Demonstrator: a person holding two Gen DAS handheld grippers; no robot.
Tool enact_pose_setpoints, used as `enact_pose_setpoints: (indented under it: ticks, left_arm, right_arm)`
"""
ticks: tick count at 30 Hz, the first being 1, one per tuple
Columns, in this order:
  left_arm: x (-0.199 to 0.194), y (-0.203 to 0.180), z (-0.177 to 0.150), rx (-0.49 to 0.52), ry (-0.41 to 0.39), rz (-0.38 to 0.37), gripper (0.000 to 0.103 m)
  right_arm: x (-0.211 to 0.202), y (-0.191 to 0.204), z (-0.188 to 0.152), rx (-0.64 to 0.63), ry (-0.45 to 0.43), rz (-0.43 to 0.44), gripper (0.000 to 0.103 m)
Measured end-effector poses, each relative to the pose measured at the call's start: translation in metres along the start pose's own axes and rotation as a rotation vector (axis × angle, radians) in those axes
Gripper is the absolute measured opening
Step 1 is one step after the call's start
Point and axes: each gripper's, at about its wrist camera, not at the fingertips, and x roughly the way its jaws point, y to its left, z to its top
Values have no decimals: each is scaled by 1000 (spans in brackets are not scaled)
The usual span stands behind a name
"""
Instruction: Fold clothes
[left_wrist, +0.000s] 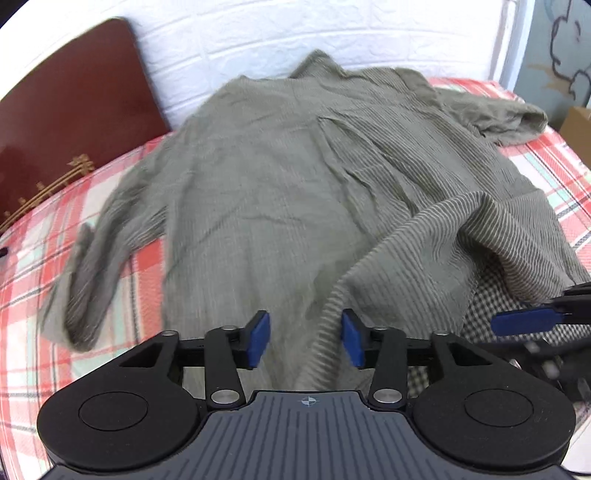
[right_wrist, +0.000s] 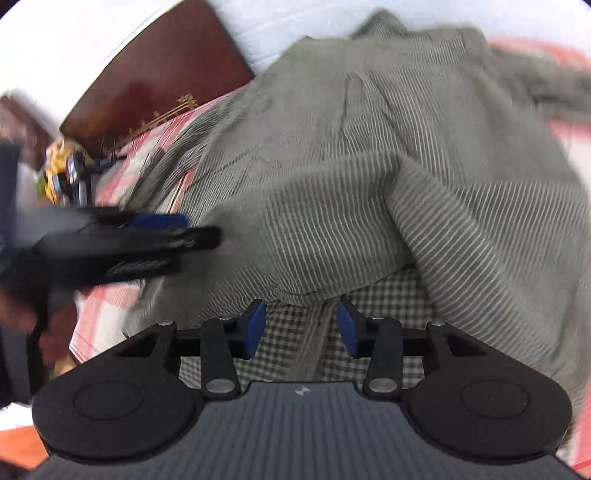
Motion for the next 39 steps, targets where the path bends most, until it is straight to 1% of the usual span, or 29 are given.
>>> enact_pose_setpoints:
  ticks: [2,4,6,8,9,10,11,12,14,16,18,20,22,24,27,28,30,32,33,34,35,36,37,39]
  left_arm:
    - [-6,8,-5,-16,0,5,59]
    - [-15,13,-9,-32,-4,-13,59]
    - [-26,17,-14,-54,-17,-54,59]
    - [-35,19,-21,-68,-23,-102,59]
    - [-40,17,-25,-51,-24,-118,59]
    - [-42,13,-29,-19,-22,-125,59]
    - [-45,9,-33,14,-21,-131,59]
    - [-47,3,-37,50,-21,-134,59]
    - [-51,-10,-43,122,-23,-136,59]
    - [-50,-25,-47,189,-46,-111,59]
    - [-45,-38,-47,230,-62,-94,59]
    - [-41,-52,-47,279,-106,-35,59]
    - [-40,-67,-50,327,-159,41,59]
    - [-42,-78,-51,344,-188,44,59]
    - [-50,-91,-54,382,-217,3,60]
    - [-52,-95,-56,400,-223,-10,62]
    - [-49,-102,-60,425,-228,27,63]
    - [-40,-106,-61,417,-216,97,63]
    - [-36,-105,-59,399,-211,119,61]
    - [-31,-103,-57,386,-196,137,45]
    - [-27,-101,-55,373,-182,152,33]
    - [-26,-98,-53,359,-167,149,4]
    - [-24,-95,-52,344,-154,145,0]
    - [-30,-85,-51,306,-157,130,0]
  right_arm:
    - [12,-10,3,83,34,39,48]
    - [21,-19,4,159,50,66,48]
    - [24,-22,1,204,43,92,48]
    - [23,-21,1,216,11,92,47]
    - [20,-20,1,220,-12,98,37]
    - [16,-19,2,225,-30,106,20]
    - [13,-19,4,225,-43,116,9]
    - [10,-18,5,221,-54,129,4]
    - [4,-15,12,209,-72,155,4]
    - [-2,-11,19,196,-87,185,4]
    - [-7,-6,26,186,-96,218,3]
    - [-13,-2,31,181,-97,245,3]
    - [-18,2,34,187,-100,263,3]
    - [-23,5,37,192,-105,276,3]
    - [-29,7,38,191,-118,270,3]
    - [-31,7,38,188,-119,269,3]
    - [-36,7,37,181,-118,277,3]
    - [-41,7,37,174,-117,285,3]
    - [-43,7,36,171,-116,288,3]
    - [-45,7,36,167,-116,292,3]
    - [-48,7,36,164,-115,296,3]
    - [-50,7,35,158,-114,298,3]
    - [-52,8,34,150,-112,299,3]
    - [-55,8,31,135,-110,298,5]
